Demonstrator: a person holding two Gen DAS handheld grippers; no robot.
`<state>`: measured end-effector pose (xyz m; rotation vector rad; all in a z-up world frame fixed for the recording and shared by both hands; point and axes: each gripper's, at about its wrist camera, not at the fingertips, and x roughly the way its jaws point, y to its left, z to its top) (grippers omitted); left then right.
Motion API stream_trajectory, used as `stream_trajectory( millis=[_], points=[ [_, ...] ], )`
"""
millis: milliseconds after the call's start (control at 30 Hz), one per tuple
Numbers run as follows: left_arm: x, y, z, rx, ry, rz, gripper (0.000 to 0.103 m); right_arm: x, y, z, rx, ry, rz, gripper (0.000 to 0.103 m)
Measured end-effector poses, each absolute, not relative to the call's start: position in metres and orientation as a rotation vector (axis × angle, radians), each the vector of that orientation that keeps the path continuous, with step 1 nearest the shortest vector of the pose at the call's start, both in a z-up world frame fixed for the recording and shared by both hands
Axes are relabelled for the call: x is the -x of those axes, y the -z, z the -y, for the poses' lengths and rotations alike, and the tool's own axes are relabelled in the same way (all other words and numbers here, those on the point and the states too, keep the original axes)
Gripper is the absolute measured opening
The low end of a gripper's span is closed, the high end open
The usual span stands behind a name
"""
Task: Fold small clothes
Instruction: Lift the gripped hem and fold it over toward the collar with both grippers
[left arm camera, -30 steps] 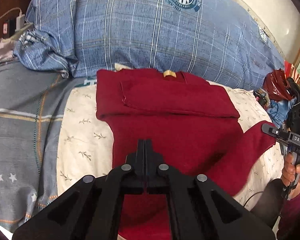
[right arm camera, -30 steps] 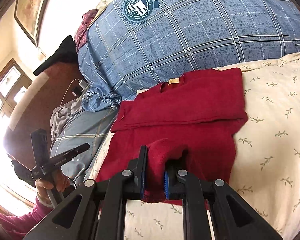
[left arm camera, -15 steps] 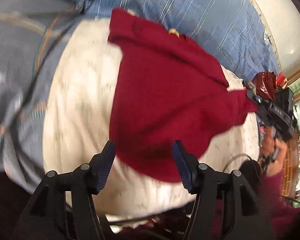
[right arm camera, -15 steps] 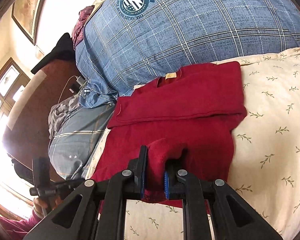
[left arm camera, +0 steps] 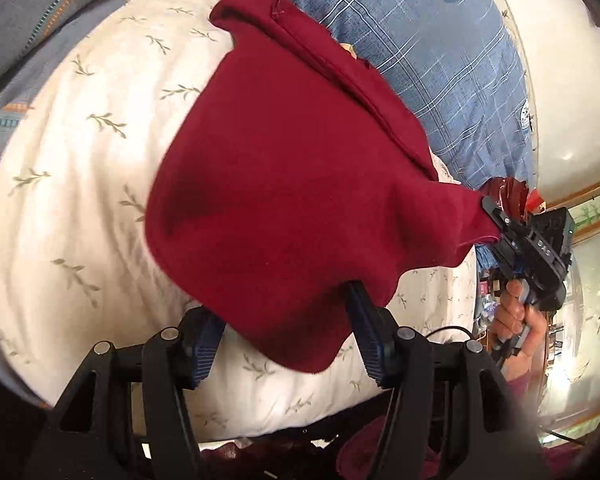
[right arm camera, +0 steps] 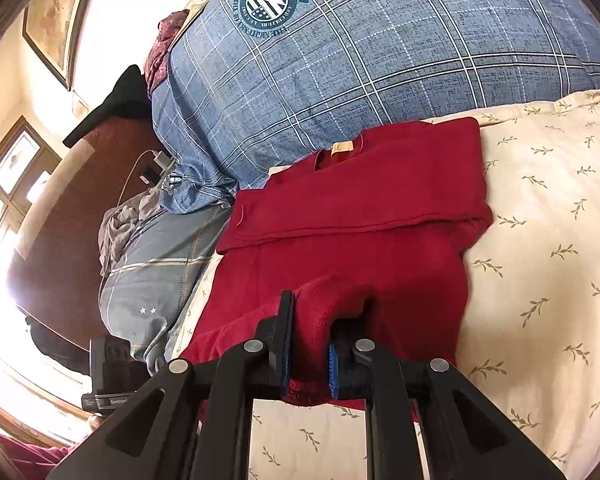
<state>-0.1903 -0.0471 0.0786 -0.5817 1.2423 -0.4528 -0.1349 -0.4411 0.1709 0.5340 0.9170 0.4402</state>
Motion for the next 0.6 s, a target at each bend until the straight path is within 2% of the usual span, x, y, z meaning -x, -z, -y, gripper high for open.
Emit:
stream_trajectory(
  millis=[67,100,133,167,333,600],
  points=[
    [0.189,-0.081,0.05,0.558,0.454,-1.228,0.054,0.136,-0.17,0.441,-0.538,-0.439,-0.913,0.013],
    [0.186,-0.084,0.053,0.524,0.457,-1.227,0.032,0.137,-0.171,0.441,-0.538,-0.438,-0.911,0.013],
    [0.184,-0.088,0.055,0.47,0.464,-1.226,0.015,0.138,-0.171,0.442,-0.54,-0.438,-0.906,0.013],
    [0.186,-0.091,0.053,0.429,0.47,-1.22,0.005,0.139,-0.172,0.442,-0.54,-0.437,-0.901,0.013],
    [0.174,-0.126,0.039,0.416,0.502,-1.118,0.005,0.139,-0.182,0.443,-0.536,-0.443,-0.872,0.013],
    [0.111,-0.171,0.035,0.377,0.469,-0.949,0.005,0.111,-0.19,0.448,-0.536,-0.414,-0.847,0.013]
  ],
)
